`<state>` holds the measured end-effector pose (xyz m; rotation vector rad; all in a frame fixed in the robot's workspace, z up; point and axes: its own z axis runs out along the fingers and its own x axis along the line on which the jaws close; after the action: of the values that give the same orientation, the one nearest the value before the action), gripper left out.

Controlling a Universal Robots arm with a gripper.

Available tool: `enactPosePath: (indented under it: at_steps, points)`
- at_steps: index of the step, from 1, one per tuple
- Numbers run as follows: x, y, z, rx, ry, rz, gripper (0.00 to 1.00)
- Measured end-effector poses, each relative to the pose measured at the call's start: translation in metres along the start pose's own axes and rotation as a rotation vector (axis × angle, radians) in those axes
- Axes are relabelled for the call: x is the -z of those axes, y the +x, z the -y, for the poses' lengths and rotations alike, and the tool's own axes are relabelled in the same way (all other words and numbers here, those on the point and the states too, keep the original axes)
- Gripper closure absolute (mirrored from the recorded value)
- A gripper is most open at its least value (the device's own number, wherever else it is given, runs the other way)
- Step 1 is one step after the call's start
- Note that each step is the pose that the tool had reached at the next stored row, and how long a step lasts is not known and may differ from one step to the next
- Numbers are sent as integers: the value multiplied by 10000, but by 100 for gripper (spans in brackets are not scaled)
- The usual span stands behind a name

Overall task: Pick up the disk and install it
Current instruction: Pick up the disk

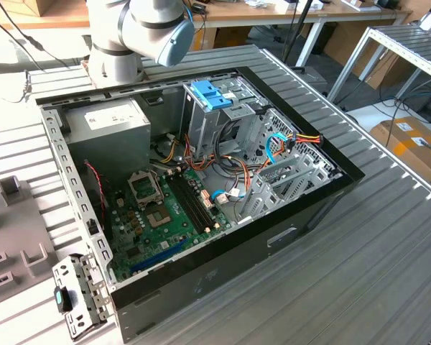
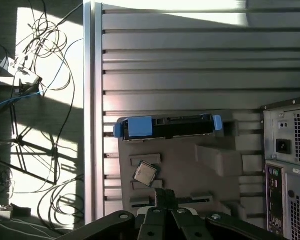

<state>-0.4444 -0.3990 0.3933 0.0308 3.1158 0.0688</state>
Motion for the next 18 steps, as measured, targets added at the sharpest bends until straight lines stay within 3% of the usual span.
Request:
enactPosePath:
  at_steps: [12, 18]
  points:
    - [0, 0, 0, 465, -12, -20, 89]
    - [0, 0, 0, 1405, -35, -62, 89]
